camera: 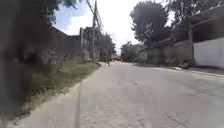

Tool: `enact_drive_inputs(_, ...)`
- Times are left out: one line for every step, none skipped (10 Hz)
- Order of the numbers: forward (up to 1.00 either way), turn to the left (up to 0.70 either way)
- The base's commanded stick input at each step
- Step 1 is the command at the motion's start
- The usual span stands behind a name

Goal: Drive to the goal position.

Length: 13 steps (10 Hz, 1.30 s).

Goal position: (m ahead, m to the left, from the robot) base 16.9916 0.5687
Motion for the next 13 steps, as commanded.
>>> enact_drive_inputs(0.69, 0.00)
enact_drive_inputs(0.33, 0.00)
enact_drive_inputs(0.17, 0.00)
enact_drive_inputs(0.44, 0.00)
enact_drive_inputs(1.00, -0.01)
enact_drive_inputs(1.00, -0.02)
enact_drive_inputs(1.00, -0.07)
enact_drive_inputs(1.00, -0.32)
enact_drive_inputs(1.00, -0.36)
enact_drive_inputs(1.00, -0.31)
enact_drive_inputs(1.00, -0.25)
enact_drive_inputs(1.00, -0.19)
enact_drive_inputs(1.00, -0.14)
